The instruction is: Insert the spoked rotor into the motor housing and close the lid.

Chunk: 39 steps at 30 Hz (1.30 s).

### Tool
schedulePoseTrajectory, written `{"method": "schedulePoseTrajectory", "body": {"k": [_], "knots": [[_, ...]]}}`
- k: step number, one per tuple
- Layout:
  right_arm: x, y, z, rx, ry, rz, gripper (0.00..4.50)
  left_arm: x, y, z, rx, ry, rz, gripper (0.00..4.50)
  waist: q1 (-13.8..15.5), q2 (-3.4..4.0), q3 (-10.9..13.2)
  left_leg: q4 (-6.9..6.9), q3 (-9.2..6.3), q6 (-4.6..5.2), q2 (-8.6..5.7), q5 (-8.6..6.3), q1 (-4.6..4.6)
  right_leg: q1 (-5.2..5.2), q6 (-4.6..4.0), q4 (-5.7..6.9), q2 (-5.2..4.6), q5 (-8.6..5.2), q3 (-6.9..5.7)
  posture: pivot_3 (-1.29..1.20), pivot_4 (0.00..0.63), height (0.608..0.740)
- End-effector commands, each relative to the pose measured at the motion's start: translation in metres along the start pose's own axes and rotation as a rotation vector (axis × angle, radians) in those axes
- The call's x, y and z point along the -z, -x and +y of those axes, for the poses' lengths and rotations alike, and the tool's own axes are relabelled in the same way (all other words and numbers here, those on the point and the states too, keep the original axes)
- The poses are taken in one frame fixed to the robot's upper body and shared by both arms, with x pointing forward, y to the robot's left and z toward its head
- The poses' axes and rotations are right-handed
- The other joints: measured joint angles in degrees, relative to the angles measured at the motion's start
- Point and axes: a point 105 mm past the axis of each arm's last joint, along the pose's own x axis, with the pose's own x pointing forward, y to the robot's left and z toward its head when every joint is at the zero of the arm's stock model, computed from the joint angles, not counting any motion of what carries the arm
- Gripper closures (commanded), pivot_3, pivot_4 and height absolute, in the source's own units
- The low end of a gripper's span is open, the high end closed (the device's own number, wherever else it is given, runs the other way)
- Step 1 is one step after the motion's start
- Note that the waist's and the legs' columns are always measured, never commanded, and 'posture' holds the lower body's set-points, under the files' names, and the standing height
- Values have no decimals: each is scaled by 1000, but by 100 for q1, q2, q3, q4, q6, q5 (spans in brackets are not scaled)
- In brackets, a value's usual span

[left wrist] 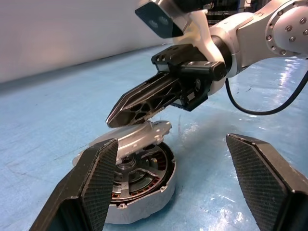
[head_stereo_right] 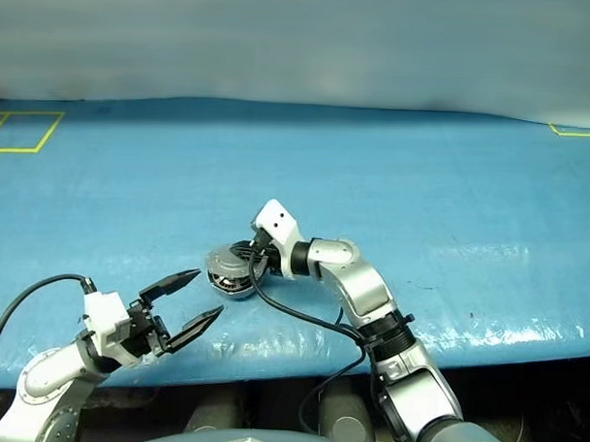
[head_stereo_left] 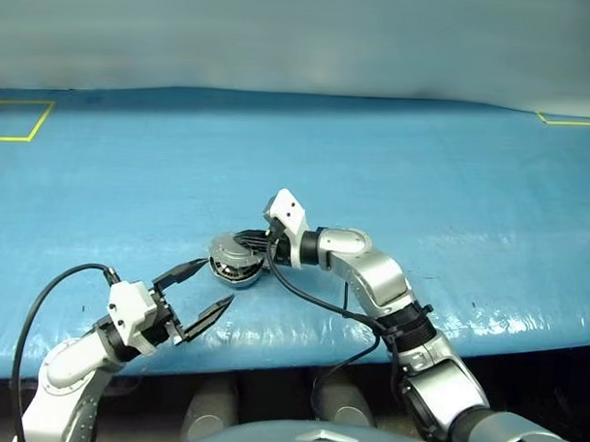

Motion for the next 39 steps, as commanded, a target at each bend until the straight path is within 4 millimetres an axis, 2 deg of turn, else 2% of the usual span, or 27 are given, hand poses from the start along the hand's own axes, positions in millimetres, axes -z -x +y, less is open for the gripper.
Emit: {"method": "schedulePoseTrajectory", "body": {"k": [1, 9, 17, 24, 30, 31, 39], "knots": [[2, -4, 3, -4, -16, -5, 4465, -9, 1, 4, -4, -37, -16, 601, 1, 0, 0, 0, 0, 0, 0, 0, 0, 0, 0, 0, 0, 0, 0, 0, 150, 740], [34, -11, 2, 22, -85, 60, 4465, -1, -3, 16, -63, -77, 18, 601, -7, -2, -4, 0, 0, 0, 0, 0, 9, 6, 0, 3, 2, 0, 0, 0, 150, 740], [10, -3, 6, -7, -4, -55, 4465, 8, -8, 25, -93, -81, 53, 601, 3, -4, -6, 0, 0, 0, 0, 0, 11, 9, 0, 1, 1, 0, 0, 0, 150, 740], [5, -1, 14, -2, 72, -71, 2287, 19, -7, 26, -94, -58, 83, 601, -2, -5, -5, 0, 0, 0, 0, 0, 8, 6, 0, 1, 2, 0, 0, 0, 150, 740], [11, -3, 12, 26, 112, -37, 226, 22, -8, 23, -98, 2, 43, 601, 8, -5, -6, 2, 1, 0, -1, 0, 9, 7, 1, 2, 0, 1, 0, 0, 150, 740], [12, -4, 12, 30, 120, -33, 26, 22, -9, 23, -98, 9, 33, 601, 8, -6, -6, 2, 1, 0, -1, 0, 8, 6, 1, 1, 0, 1, 0, 0, 150, 740], [14, -7, 17, 10, 124, -30, 26, 31, -5, 20, -111, 44, 27, 601, 6, -8, -6, 1, 1, 0, -1, 0, 6, 6, 1, 1, 0, 1, 0, 0, 150, 740]]}}
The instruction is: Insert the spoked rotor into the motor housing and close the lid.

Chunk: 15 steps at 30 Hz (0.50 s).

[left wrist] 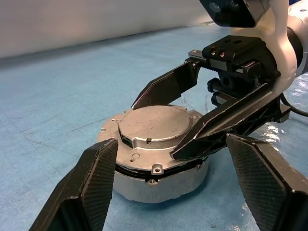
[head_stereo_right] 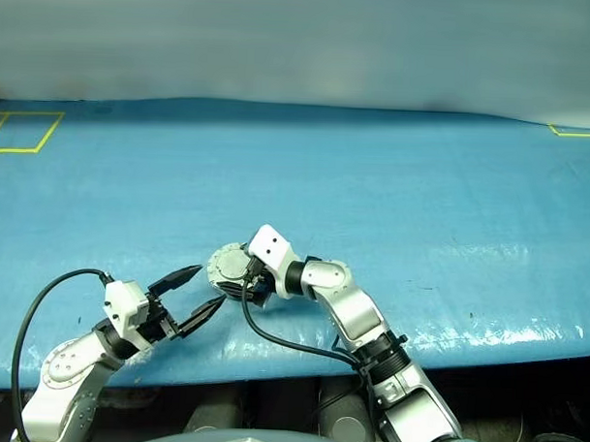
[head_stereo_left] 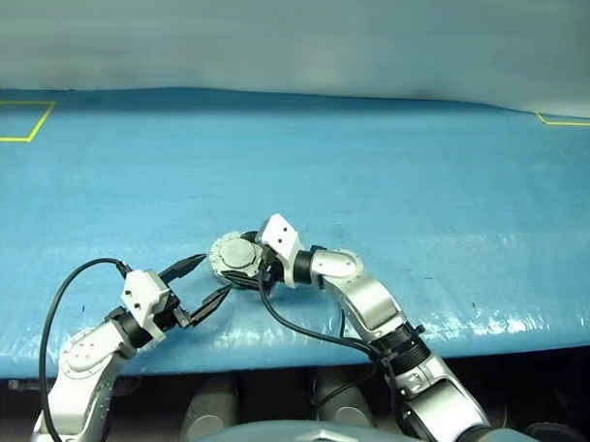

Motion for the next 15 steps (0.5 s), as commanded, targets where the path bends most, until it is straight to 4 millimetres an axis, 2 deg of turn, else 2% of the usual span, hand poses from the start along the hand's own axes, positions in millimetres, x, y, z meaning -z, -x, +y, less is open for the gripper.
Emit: {"method": "schedulePoseTrajectory", "body": {"k": [1, 4, 10, 15], "knots": [[-8, -1, 4, -15, 7, -42, 201, -3, 2, 1, -13, 5, -38, 601, 0, 0, 0, 0, 0, 0, 0, 0, 0, 0, 0, 0, 0, 0, 0, 0, 150, 740], [-10, 0, 4, -18, -13, -56, 929, -2, 3, 1, -19, 10, -43, 601, 3, 0, 0, 0, -1, 0, 0, 0, 0, 0, 0, 0, 0, 0, 0, 0, 150, 740], [-8, -1, 1, 13, -39, -46, 2932, -1, 4, 2, -31, 10, -49, 601, -3, 0, 0, 0, -1, 0, 0, 0, 0, 0, 0, 0, 0, 0, 0, 0, 150, 740], [-9, -3, 1, 23, -55, -43, 2932, -1, 5, 2, -34, 8, -46, 601, -1, 0, 0, 0, -1, 0, 1, 0, 0, 0, 0, 0, 1, 0, 0, 0, 150, 740]]}}
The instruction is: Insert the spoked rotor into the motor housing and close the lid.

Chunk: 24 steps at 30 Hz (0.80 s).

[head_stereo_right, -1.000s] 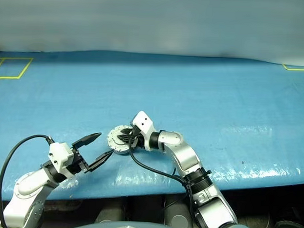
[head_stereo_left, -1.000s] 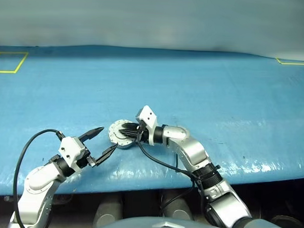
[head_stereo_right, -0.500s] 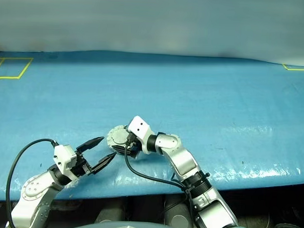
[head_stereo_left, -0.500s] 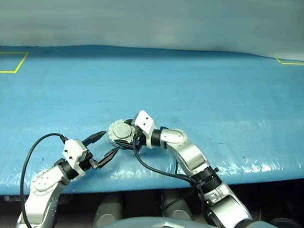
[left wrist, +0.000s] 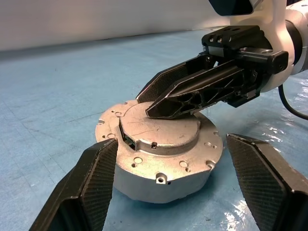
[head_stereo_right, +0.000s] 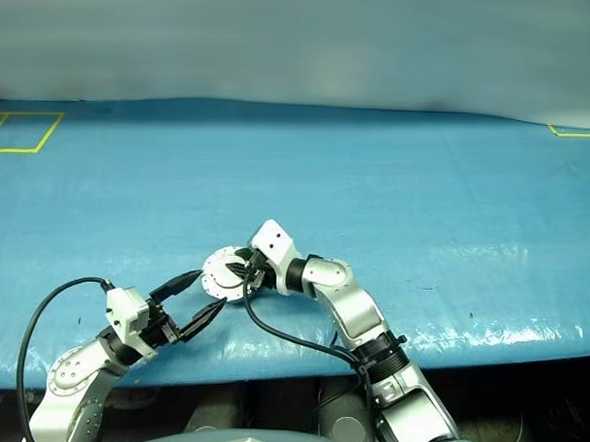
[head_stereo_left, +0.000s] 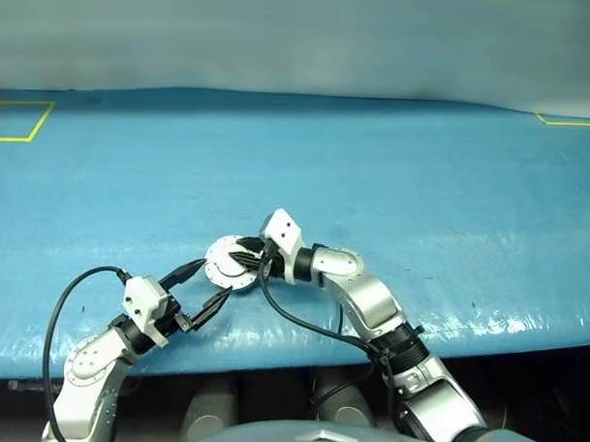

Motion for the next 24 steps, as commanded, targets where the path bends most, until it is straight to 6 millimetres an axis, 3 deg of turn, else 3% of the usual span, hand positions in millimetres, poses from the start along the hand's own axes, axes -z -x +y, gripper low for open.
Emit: {"method": "schedulePoseTrajectory", "body": {"k": [1, 8, 12, 17, 24], "knots": [[-4, -2, 4, -8, 11, -10, 2932, -7, 3, 4, -15, -19, -34, 601, 2, 0, 0, 0, 0, 0, 0, 0, 0, 0, 0, 0, 0, 0, 0, 0, 150, 740], [-9, 2, 5, -34, 3, -28, 2932, -7, 5, 4, -20, -21, -35, 601, 3, 0, 0, 0, 0, 0, 0, 0, 0, 1, 0, 0, 0, 0, 0, 0, 150, 740], [-12, 1, 13, -63, 11, -38, 2065, -7, 5, 4, -20, -24, -34, 601, 2, 0, 0, 0, 0, 0, 0, 0, 0, 1, 0, 0, 0, 0, 0, 0, 150, 740], [-10, -3, 11, -35, 38, -22, 403, -9, 6, 4, -18, -28, -36, 601, 3, 0, 0, 0, 0, 0, 0, 0, 0, 0, 0, 0, -1, 0, 0, 0, 150, 740], [-2, -6, 9, -22, 25, -6, 403, -10, 10, 5, -22, -33, -32, 601, 1, 0, 0, 0, 1, 0, 0, 0, 0, 0, 0, 0, -1, 0, 0, 0, 150, 740]]}}
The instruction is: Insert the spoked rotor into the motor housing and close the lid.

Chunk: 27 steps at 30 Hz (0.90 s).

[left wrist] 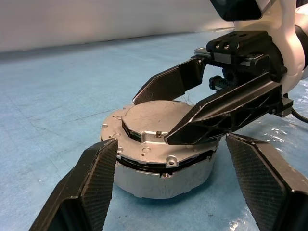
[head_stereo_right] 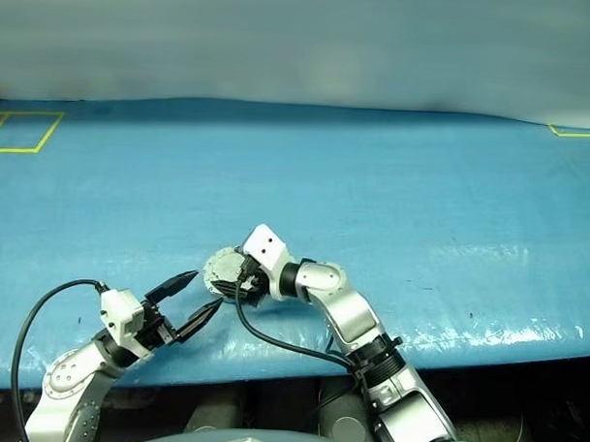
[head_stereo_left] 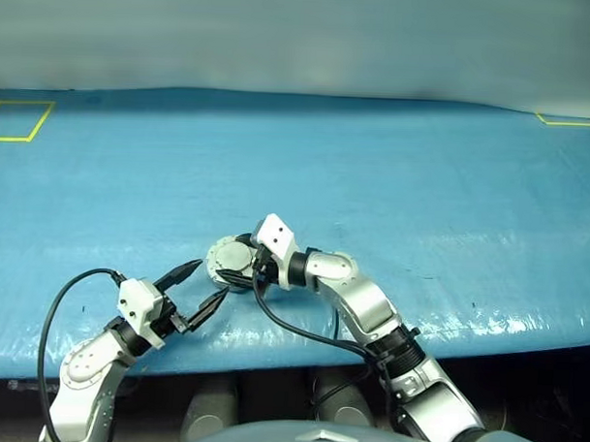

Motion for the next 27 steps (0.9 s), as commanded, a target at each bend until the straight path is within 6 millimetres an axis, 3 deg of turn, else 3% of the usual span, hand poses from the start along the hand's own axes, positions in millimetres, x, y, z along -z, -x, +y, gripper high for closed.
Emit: {"method": "schedulePoseTrajectory", "body": {"k": [1, 2, 5, 11, 22, 25, 27], "knots": [[-5, -2, 1, -1, 11, -21, 403, -9, 3, 1, 0, -32, -26, 601, -1, 0, 0, 0, 0, 0, 0, 0, 0, 0, 0, 0, 0, 0, 0, 0, 150, 740], [-5, -2, 1, -1, 9, -22, 403, -9, 5, 1, 1, -32, -19, 601, -1, 0, 0, 0, 0, 0, 0, 0, 0, 0, 0, 0, 0, 0, 0, 0, 150, 740], [-5, -2, 0, 3, 9, -25, 1024, -6, 8, 0, 7, -42, 14, 601, -1, 0, 0, 0, -1, 0, 0, 0, 0, 0, 0, 0, 1, 0, 0, 0, 150, 740], [-9, -2, 1, 0, 17, -39, 2903, -3, 10, 0, 6, -48, 26, 601, -5, 0, 0, 0, 0, 0, 0, 0, 0, 0, 0, 0, 0, 0, 0, 0, 150, 740], [-18, 0, 1, -15, -7, -66, 2903, -2, 7, -1, 9, -39, 22, 601, -2, 0, 0, 0, -1, 0, 1, 0, 0, 0, 0, 0, 0, 0, 0, 0, 150, 740], [-19, 1, 1, -16, 9, -64, 2341, -2, 7, -1, 10, -39, 22, 601, -2, 0, 0, 0, 0, 0, 1, 0, 0, 0, 0, 0, 0, 0, 0, 0, 150, 740], [-20, 1, 4, -25, 12, -67, 1662, -1, 7, -1, 10, -39, 22, 601, -2, 0, 0, 0, 0, 0, 1, 0, 0, -1, 0, 0, 0, 0, 0, 0, 150, 740]]}}
